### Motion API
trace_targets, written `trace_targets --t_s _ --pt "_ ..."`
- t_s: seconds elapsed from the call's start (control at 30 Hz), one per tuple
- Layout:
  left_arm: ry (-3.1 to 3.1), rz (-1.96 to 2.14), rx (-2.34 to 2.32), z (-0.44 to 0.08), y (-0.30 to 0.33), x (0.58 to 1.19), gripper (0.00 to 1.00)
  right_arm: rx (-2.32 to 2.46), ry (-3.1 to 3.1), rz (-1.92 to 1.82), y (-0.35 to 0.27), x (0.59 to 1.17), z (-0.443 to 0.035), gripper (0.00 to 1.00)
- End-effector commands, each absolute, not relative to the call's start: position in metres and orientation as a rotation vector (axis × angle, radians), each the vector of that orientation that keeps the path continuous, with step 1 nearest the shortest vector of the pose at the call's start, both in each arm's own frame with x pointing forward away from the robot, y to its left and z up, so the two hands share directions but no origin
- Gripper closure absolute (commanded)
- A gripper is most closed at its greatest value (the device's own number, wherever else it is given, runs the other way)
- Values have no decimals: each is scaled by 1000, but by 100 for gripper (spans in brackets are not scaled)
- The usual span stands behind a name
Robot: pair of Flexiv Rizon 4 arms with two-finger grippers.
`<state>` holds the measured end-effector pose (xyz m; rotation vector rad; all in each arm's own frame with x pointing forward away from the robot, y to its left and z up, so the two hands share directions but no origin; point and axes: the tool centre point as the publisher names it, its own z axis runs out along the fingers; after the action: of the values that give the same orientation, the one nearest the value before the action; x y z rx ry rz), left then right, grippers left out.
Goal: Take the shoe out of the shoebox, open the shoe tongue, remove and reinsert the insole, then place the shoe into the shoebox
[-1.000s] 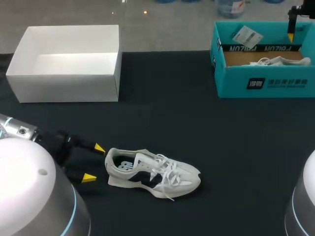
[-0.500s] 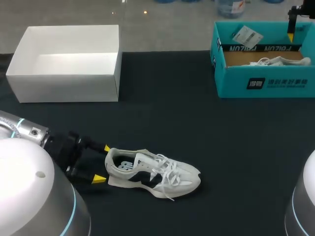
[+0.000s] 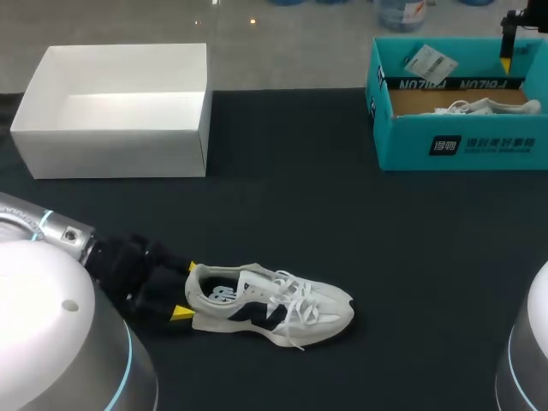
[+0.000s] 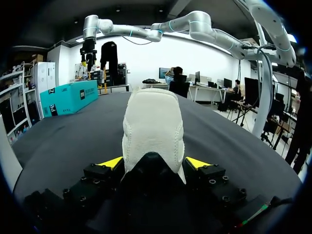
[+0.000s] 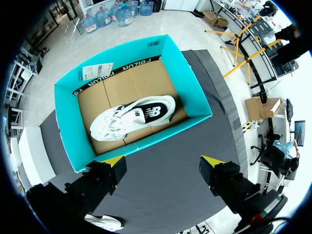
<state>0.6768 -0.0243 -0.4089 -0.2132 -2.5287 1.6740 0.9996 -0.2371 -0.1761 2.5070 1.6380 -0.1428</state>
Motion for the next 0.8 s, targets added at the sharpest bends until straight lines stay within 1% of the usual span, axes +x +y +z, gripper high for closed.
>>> trace_targets --t_s 0.03,0.73,0.77,0.8 --pt "-2548 1682 -189 -411 -30 674 0 2507 1637 -141 -237 999 -176 0" --pt "-2633 1637 -147 -423 -34 674 0 2507 1637 -141 -237 999 -176 0" --pt "-2633 1636 -148 -424 -34 673 3 2507 1637 -141 -237 999 -176 0" --pt "-2631 1633 -148 -426 -35 672 12 2507 1637 -141 -237 999 -176 0"
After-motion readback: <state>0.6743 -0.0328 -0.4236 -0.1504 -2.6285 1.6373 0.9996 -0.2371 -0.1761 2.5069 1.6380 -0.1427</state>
